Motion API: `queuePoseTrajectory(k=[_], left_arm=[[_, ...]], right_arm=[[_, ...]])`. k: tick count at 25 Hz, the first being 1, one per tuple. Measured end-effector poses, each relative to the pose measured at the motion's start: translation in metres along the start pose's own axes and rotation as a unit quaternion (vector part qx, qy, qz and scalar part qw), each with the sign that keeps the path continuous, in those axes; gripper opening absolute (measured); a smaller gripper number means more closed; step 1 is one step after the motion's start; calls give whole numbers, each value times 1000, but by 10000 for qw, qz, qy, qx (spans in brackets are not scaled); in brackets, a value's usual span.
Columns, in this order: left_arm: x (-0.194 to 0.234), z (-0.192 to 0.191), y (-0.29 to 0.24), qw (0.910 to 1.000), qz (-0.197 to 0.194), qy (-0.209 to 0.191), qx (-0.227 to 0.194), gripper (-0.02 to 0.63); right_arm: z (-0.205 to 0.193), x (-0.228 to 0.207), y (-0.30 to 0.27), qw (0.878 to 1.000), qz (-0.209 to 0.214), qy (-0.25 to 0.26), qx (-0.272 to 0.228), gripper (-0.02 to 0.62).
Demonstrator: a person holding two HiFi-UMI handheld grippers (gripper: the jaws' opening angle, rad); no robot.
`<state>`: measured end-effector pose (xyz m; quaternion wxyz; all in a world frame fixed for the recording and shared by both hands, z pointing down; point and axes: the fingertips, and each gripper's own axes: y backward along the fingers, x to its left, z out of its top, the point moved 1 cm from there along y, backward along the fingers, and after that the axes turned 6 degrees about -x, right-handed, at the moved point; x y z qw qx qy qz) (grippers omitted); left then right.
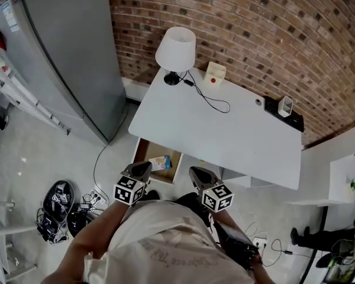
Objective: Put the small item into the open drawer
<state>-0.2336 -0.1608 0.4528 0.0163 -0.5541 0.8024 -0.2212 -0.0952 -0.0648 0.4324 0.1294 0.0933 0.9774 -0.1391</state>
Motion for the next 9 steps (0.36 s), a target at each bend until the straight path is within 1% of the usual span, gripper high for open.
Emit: queuePoseTrajectory(k=[9], left_arm=[[6, -11, 2, 9999, 56, 105, 16, 11]], right_arm=[[-12, 3, -4, 9999, 3, -42, 91, 6]])
